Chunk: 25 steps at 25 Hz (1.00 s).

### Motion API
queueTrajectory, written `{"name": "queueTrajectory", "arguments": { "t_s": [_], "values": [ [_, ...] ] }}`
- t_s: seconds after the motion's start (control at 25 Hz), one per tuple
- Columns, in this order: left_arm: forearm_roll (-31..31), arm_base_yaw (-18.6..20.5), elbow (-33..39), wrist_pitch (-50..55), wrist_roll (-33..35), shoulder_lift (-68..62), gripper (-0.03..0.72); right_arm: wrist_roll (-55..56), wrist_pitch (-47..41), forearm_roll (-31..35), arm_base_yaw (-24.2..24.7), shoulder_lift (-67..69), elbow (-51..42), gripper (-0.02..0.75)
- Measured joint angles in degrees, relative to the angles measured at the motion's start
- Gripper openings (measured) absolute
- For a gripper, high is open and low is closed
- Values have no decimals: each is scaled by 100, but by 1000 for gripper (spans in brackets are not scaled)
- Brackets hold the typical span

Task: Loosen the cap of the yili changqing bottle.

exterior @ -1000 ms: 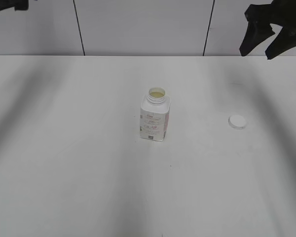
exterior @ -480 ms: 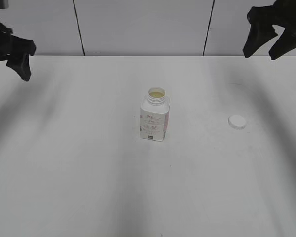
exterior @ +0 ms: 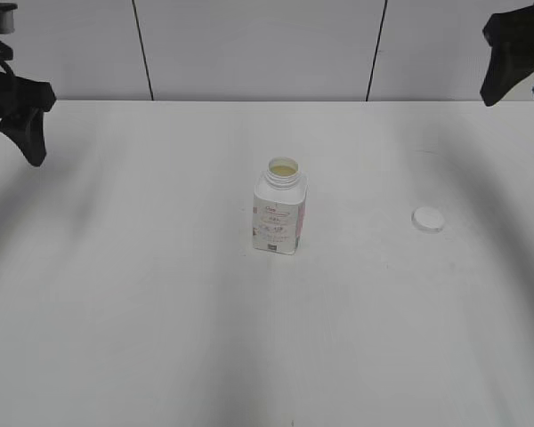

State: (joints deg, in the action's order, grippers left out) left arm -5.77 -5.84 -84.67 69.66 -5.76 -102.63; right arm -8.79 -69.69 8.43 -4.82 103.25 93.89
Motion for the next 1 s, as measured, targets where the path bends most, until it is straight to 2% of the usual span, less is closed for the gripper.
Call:
{"name": "queueTrajectory", "arguments": {
  "t_s": [0.16,0.28,0.64,1.0],
  "values": [
    [176,4,33,0,-20,108,564,165,0,-93,0,-721,-599,533],
    [230,4,319,-13,-25,563,561,199,0,-112,0,-1332,-1153,533],
    [252,4,1774,10,-41,2795,561,359,-5,-158,0,-3347,-3171,533],
    [333,4,3224,15,-41,5421,561,395,-11,-159,0,-5556,-4567,533]
  ]
}}
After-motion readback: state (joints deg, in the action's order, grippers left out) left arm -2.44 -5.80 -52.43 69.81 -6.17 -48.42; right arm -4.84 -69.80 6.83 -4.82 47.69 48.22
